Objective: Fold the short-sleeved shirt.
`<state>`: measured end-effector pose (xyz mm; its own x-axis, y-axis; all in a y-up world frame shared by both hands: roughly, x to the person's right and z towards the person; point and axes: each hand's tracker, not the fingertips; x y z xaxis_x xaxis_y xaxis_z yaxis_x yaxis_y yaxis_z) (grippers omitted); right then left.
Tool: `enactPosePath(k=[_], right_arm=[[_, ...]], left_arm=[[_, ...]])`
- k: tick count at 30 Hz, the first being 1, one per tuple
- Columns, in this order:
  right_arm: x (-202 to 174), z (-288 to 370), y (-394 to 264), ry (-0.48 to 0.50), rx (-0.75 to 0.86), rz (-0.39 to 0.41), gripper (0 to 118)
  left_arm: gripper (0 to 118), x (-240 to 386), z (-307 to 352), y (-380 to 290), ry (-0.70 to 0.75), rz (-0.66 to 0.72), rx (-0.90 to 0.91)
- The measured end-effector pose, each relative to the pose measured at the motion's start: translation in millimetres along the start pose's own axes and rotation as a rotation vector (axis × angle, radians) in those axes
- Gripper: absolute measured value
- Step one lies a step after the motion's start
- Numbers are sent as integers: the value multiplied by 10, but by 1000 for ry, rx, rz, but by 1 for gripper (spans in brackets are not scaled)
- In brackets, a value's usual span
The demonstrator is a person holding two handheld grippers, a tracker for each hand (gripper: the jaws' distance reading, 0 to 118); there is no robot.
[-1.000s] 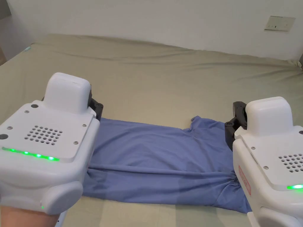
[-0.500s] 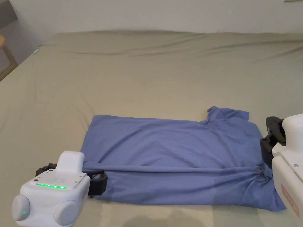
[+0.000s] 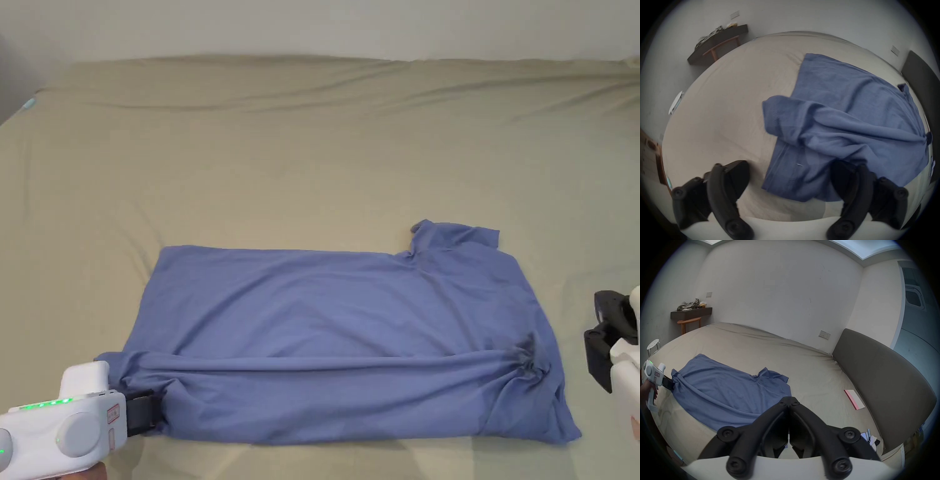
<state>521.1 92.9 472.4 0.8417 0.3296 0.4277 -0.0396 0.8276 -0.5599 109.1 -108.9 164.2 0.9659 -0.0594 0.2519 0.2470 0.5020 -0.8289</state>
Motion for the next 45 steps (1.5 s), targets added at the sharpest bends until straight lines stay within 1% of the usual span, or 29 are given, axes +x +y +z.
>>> enactPosePath(k=[1, 2, 3, 4, 5, 6, 7, 8, 9, 10, 11, 12, 14, 16, 18, 19, 21, 23, 24, 25, 26, 28, 29, 30, 32, 33, 35, 39, 45], right_arm=[[-4, -22, -9, -3, -7, 2, 2], [-7, -45, -17, -5, -13, 3, 2], [-8, -71, -24, -6, -22, 4, 2], [-7, -113, -37, -5, -38, 4, 2], [-4, -162, -54, -3, -60, 5, 2], [7, -227, -86, -4, -89, 0, 3], [25, -297, -132, -5, -110, -16, 5], [45, -372, -183, -12, -146, -32, 15], [70, -461, -240, -2, -186, -48, 45], [99, -575, -316, 1, -240, -61, 80], [124, -707, -408, 33, -314, -78, 102], [146, -825, -511, 51, -360, -108, 106], [146, -1074, -722, 69, -458, -160, 106], [124, -1362, -953, 96, -571, -175, 106], [74, -1576, -1128, 103, -631, -211, 106], [55, -1676, -1222, 131, -670, -227, 106], [-2, -1807, -1326, 134, -713, -251, 106], [-3, -1806, -1324, 143, -694, -296, 104], [12, -1788, -1278, 134, -696, -293, 97], [2, -1776, -1257, 142, -694, -288, 84], [-19, -1760, -1244, 170, -681, -277, 66], [-72, -1689, -1190, 251, -656, -286, 20], [-98, -1676, -1159, 261, -655, -282, 11], [-137, -1669, -1122, 263, -646, -268, 10], [-197, -1650, -1063, 214, -645, -176, 10], [-187, -1631, -1042, 229, -642, -174, 10], [-96, -1517, -979, 211, -617, -192, 10], [134, -1167, -759, 220, -559, -206, 10], [387, -594, -599, 224, -530, -215, 10]], left_arm=[[98, 33, 41, 2, -5, -25, 9], [88, 74, 86, 0, -19, -61, 20], [68, 136, 133, 1, -47, -104, 33], [43, 202, 171, -3, -71, -141, 44], [15, 272, 190, -2, -62, -170, 64], [10, 319, 234, -8, -8, -207, 74], [10, 328, 260, -15, 12, -227, 84], [10, 318, 297, -22, 8, -215, 104], [10, 283, 360, -25, 1, -188, 120], [10, 267, 440, -18, -4, -168, 135], [10, 240, 507, -24, -7, -150, 151], [10, 215, 578, -31, -11, -128, 174], [10, 205, 711, -24, -17, -123, 184], [10, 221, 788, -37, -14, -128, 205], [10, 279, 846, -27, 4, -144, 220], [10, 295, 843, -28, 10, -153, 221], [10, 312, 814, -34, 17, -160, 216], [10, 307, 754, -20, 21, -159, 204], [10, 305, 744, -27, 21, -157, 200], [10, 309, 736, -33, 24, -159, 196], [10, 307, 722, -25, 28, -164, 194], [10, 324, 715, -34, 39, -181, 195], [10, 326, 719, -34, 40, -185, 194], [10, 321, 707, -30, 41, -186, 196], [9, 313, 748, -19, 42, -188, 199], [10, 305, 784, -10, 42, -187, 203], [10, 283, 901, 20, 37, -187, 220], [10, 233, 1129, 32, 32, -202, 248], [10, 135, 1434, -154, 14, -229, 239]])
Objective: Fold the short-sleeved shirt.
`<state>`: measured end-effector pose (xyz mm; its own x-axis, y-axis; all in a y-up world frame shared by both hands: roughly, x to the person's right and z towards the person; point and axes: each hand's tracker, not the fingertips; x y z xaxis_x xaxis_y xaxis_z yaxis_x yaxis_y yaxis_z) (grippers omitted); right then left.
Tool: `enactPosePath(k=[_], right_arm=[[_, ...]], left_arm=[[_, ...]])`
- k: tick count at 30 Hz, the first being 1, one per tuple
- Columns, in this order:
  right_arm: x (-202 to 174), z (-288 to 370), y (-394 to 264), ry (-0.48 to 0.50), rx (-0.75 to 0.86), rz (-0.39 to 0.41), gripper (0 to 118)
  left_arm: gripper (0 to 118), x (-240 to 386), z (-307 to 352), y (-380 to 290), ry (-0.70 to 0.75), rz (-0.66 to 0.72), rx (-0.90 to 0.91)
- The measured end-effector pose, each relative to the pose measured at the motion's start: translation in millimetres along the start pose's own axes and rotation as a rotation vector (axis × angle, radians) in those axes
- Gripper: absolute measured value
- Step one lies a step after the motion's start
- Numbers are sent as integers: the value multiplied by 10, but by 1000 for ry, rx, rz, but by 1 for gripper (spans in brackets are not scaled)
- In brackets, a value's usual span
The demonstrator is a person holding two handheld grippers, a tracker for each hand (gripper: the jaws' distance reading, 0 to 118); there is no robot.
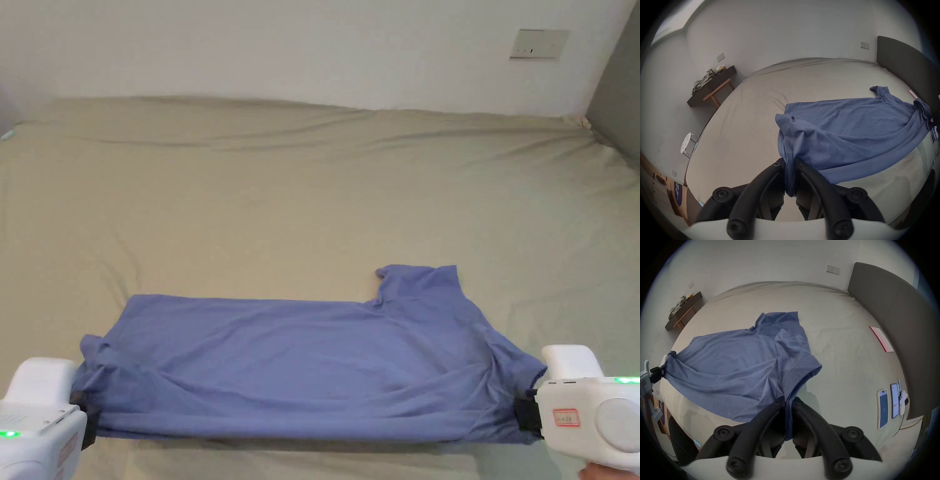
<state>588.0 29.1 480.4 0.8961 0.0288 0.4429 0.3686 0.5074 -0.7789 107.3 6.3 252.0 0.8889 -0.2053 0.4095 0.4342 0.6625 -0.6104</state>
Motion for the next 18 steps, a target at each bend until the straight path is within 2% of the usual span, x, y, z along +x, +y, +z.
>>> enactPosePath(k=[3, 6, 11, 18], right_arm=[[66, 140, -220, 22, -27, -33, 10], [67, 132, -520, -7, -60, -43, 10], [117, -127, -977, 13, -163, -112, 10], [112, -551, -1247, -13, -230, -135, 10]], left_arm=[[10, 7, 103, -222, -10, -5, -35], [10, 58, 113, -520, -26, -23, -94], [10, 109, -57, -963, -24, -40, -202], [10, 145, -325, -1156, -55, -32, -293]])
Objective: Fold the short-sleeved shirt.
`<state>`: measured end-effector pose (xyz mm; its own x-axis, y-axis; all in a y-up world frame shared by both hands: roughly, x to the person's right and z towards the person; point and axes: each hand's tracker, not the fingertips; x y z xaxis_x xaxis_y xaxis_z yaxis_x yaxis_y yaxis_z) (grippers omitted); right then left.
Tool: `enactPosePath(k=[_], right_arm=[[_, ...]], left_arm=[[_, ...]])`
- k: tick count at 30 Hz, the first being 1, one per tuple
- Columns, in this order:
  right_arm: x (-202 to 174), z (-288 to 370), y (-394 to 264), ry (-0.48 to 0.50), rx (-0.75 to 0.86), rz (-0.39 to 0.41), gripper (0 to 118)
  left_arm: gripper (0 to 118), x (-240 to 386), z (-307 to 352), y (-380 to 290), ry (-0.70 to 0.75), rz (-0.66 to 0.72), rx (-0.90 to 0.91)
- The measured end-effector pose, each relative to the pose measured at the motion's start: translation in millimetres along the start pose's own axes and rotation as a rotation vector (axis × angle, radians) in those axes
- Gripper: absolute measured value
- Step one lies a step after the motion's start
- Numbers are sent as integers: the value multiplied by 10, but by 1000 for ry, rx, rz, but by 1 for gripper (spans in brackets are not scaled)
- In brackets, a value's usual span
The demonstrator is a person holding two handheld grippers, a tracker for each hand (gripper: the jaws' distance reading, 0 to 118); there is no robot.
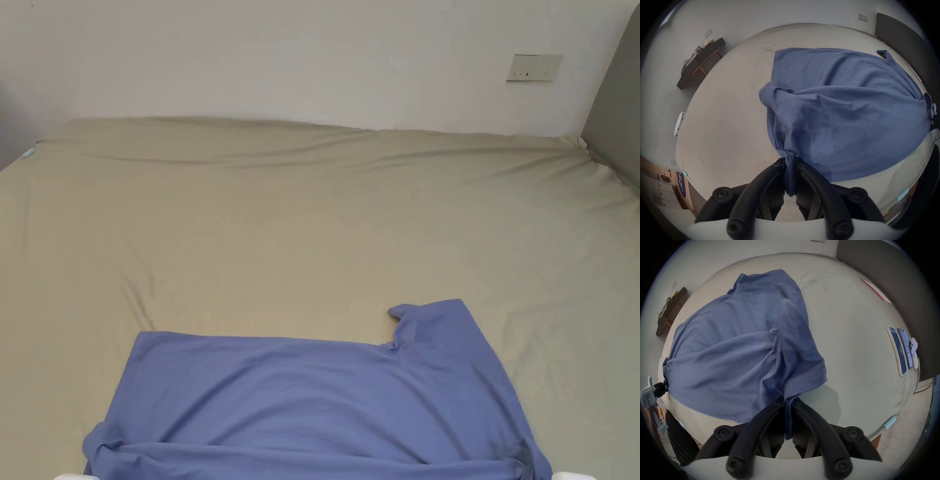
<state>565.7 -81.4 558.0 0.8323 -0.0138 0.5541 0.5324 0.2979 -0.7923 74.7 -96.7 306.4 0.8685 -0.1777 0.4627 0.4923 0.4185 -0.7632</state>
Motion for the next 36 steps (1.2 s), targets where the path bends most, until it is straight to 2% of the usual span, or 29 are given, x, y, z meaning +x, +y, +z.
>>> enactPosePath(k=[2, 3, 4, 5, 6, 7, 8, 10, 14, 16, 17, 20, 22, 23, 24, 25, 28, 29, 30, 33, 36], right_arm=[[-30, 1, 3, -10, 10, -14, 13], [-49, 30, 26, -53, 7, 1, 26], [-47, 56, 50, -107, 12, 18, 44], [-17, 103, 81, -144, 19, 18, 69], [37, 193, 110, -91, 38, -8, 89], [92, 333, 154, -25, 91, -60, 95], [122, 496, 205, 21, 161, -100, 95], [97, 848, 347, 24, 306, -91, 95], [-139, 1619, 622, -19, 596, 59, 95], [-332, 2015, 712, -9, 751, 126, 95], [-422, 2175, 728, -13, 818, 157, 95], [-758, 2577, 728, -97, 1010, 258, 95], [-969, 2747, 702, -150, 1091, 302, 90], [-1048, 2787, 684, -139, 1115, 316, 86], [-1139, 2792, 687, -127, 1136, 329, 75], [-1217, 2802, 677, -118, 1130, 330, 59], [-1385, 2760, 681, -52, 1132, 347, 37], [-1436, 2730, 684, -65, 1133, 345, 14], [-1483, 2689, 681, -58, 1137, 348, 7], [-1570, 2581, 718, -49, 1114, 373, 2], [-1595, 2486, 782, -29, 1090, 369, 2]], left_arm=[[10, 8, 9, 21, -1, 8, -1], [10, 20, 45, 36, 2, 10, 2], [16, 22, 62, 50, 4, 8, 4], [29, 22, 82, 64, 21, 4, 9], [58, 19, 125, 85, 45, -4, 17], [84, -6, 207, 110, 44, -3, 38], [101, -29, 297, 153, 20, 19, 80], [101, -103, 637, 314, -24, 107, 210], [102, -155, 1330, 748, -19, 150, 482], [112, -161, 1700, 969, 4, 167, 653], [113, -142, 1867, 1047, 17, 181, 719], [113, -28, 2321, 1239, 19, 194, 912], [109, 95, 2522, 1342, 38, 165, 972], [103, 146, 2569, 1375, 46, 138, 985], [90, 216, 2618, 1397, 53, 117, 1005], [76, 292, 2653, 1411, 62, 100, 1029], [60, 486, 2669, 1444, 88, 54, 1049], [43, 540, 2659, 1453, 86, 43, 1050], [26, 580, 2638, 1459, 79, 33, 1048], [3, 665, 2550, 1490, 58, 12, 1033], [0, 690, 2448, 1536, 65, 9, 1009]])
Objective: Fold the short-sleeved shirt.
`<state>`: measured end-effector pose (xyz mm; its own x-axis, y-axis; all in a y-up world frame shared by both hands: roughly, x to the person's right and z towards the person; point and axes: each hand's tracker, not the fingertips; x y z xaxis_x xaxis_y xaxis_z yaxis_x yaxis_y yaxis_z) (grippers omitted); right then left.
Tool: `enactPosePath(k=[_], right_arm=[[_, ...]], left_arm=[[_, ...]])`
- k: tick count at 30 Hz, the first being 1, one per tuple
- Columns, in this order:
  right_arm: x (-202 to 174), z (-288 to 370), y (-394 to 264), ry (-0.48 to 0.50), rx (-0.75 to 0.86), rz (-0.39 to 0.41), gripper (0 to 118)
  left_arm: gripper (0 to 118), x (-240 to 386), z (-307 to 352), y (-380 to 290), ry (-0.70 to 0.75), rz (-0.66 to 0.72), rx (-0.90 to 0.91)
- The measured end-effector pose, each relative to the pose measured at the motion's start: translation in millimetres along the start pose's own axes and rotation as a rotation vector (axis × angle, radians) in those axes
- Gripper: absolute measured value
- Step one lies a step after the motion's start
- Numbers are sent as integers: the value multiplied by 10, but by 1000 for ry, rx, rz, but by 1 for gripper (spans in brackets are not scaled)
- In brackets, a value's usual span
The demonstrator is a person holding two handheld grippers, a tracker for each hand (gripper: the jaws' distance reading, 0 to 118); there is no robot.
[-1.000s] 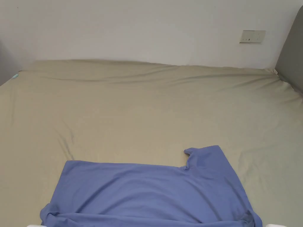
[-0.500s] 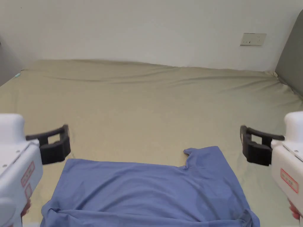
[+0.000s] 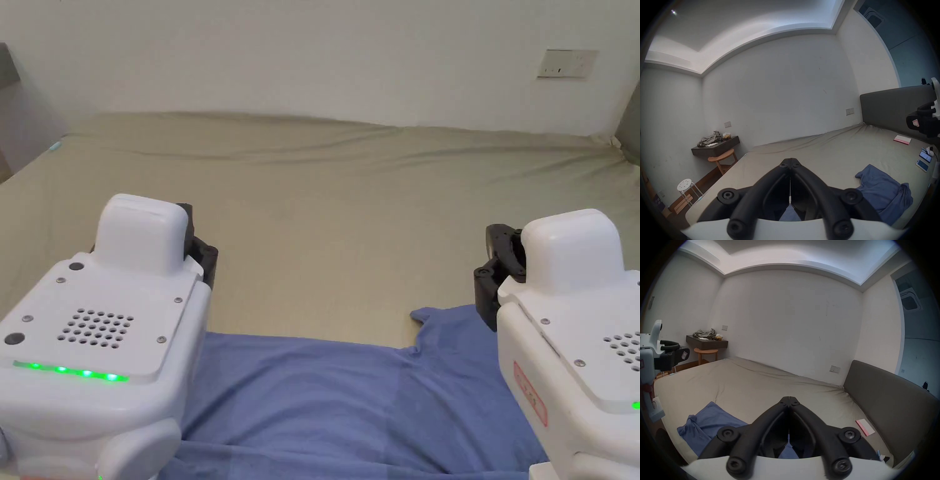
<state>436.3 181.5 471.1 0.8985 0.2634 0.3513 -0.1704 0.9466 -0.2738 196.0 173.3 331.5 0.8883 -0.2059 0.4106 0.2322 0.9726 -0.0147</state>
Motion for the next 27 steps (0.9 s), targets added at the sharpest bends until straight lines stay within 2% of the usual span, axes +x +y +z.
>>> enactPosePath(k=[6, 10, 12, 13, 14, 15, 16, 17, 20, 26, 27], right_arm=[[69, -280, -183, -4, -61, -11, 2], [117, -468, -411, -15, -117, -7, 2], [163, -561, -539, -17, -160, -17, 2], [200, -615, -612, -21, -184, -18, 2], [236, -655, -675, -20, -196, -18, 2], [276, -694, -739, -27, -216, -21, 2], [315, -729, -797, -38, -239, -24, 2], [355, -769, -849, -41, -257, -30, 2], [474, -872, -990, -54, -302, -53, 2], [592, -1019, -1201, -81, -383, -51, 2], [595, -1027, -1228, -87, -392, -49, 2]], left_arm=[[0, -50, -333, -229, -5, -11, -87], [0, -110, -783, -778, -51, -12, -298], [0, -199, -1000, -1153, -78, 50, -404], [14, -248, -1141, -1361, -78, 58, -473], [37, -295, -1271, -1537, -69, 56, -524], [83, -344, -1412, -1709, -60, 61, -576], [110, -412, -1584, -1882, -65, 67, -635], [118, -471, -1749, -2033, -68, 74, -705], [116, -662, -2163, -2309, 4, 89, -758], [115, -884, -2893, -2661, 28, 112, -819], [112, -830, -2886, -2664, 35, 110, -830]])
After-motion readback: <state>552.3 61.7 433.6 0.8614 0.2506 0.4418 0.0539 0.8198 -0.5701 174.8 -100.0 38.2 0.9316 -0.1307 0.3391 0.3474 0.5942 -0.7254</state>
